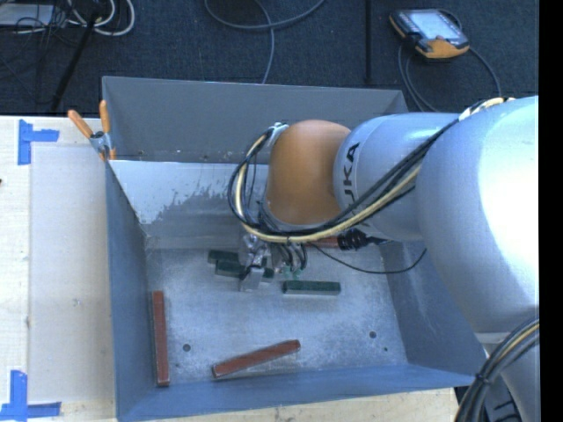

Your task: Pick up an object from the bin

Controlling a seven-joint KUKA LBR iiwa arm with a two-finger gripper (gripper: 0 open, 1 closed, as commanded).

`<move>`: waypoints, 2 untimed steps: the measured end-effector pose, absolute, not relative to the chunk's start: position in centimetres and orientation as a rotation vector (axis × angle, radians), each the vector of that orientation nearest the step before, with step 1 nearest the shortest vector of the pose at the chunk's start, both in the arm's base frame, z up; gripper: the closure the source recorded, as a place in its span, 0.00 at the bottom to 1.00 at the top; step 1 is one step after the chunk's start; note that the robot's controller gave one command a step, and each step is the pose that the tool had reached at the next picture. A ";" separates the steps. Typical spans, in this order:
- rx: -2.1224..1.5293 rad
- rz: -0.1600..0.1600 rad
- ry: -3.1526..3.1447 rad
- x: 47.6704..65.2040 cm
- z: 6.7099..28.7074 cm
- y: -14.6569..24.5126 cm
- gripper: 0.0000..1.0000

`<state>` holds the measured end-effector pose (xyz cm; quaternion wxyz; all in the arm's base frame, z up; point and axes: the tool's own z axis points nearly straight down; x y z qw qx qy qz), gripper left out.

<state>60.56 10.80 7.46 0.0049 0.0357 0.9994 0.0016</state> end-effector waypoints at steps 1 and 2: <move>0.113 0.006 3.130 60.6 7.5 10.8 1.00; -0.005 -0.002 3.144 60.1 10.8 12.3 1.00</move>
Offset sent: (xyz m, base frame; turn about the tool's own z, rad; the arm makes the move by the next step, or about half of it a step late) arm -0.0060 0.0493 0.1109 -0.2154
